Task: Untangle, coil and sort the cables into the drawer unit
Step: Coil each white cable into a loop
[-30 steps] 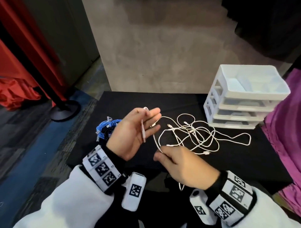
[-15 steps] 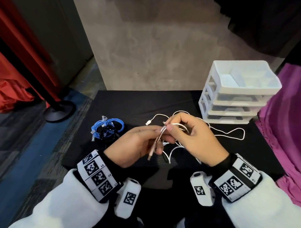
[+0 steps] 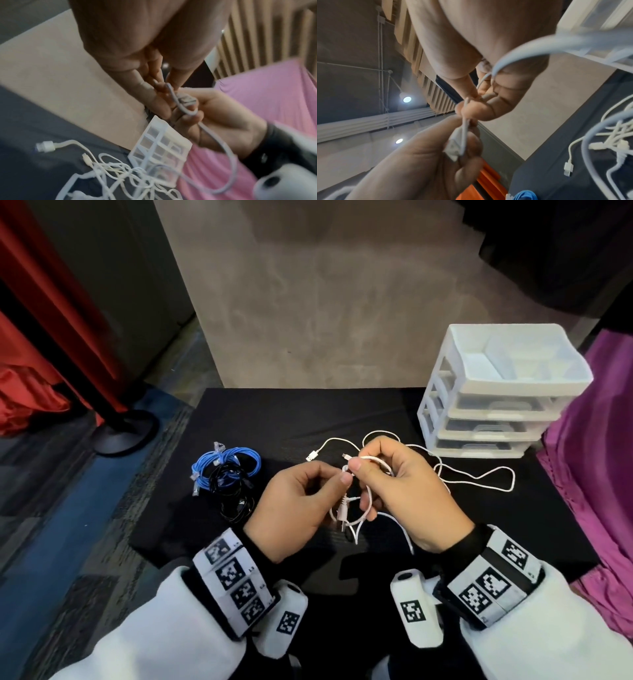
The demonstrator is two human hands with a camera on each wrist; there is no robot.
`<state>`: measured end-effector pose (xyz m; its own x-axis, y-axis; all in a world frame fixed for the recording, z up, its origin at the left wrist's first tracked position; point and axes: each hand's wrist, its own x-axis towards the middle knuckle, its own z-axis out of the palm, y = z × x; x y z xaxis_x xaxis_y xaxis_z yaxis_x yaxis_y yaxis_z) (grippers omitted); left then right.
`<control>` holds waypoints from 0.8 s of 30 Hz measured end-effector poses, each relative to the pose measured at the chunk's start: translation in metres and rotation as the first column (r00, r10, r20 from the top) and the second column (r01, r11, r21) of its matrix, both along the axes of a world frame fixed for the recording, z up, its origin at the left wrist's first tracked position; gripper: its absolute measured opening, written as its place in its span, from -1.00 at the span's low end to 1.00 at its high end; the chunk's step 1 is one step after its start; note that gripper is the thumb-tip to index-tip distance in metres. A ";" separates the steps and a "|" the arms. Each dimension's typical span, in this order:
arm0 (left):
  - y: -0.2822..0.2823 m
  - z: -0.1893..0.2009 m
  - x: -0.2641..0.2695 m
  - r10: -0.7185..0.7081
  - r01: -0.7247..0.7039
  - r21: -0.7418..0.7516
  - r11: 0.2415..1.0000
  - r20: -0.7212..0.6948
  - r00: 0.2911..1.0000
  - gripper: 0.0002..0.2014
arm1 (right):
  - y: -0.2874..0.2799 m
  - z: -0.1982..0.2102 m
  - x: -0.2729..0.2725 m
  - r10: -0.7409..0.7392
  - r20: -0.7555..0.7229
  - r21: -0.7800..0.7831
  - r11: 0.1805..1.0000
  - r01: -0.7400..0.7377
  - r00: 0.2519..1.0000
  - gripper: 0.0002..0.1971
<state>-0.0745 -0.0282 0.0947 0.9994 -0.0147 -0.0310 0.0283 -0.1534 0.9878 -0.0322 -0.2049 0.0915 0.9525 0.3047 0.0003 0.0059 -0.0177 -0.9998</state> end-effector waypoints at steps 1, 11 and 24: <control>0.000 -0.006 0.000 0.025 -0.037 0.149 0.988 0.079 0.997 -0.86 | 0.001 -0.001 -0.001 -0.012 -0.022 0.007 1.000 0.013 1.000 -0.78; -0.007 -0.016 0.006 0.035 -0.191 0.792 0.580 0.210 0.977 -0.82 | 0.019 -0.002 -0.009 -0.008 -0.060 0.011 1.000 0.009 0.998 -0.77; 0.002 -0.024 -0.001 0.001 0.002 0.029 1.000 -0.114 0.993 -0.77 | 0.018 -0.013 -0.007 0.014 -0.051 -0.014 1.000 -0.015 0.999 -0.81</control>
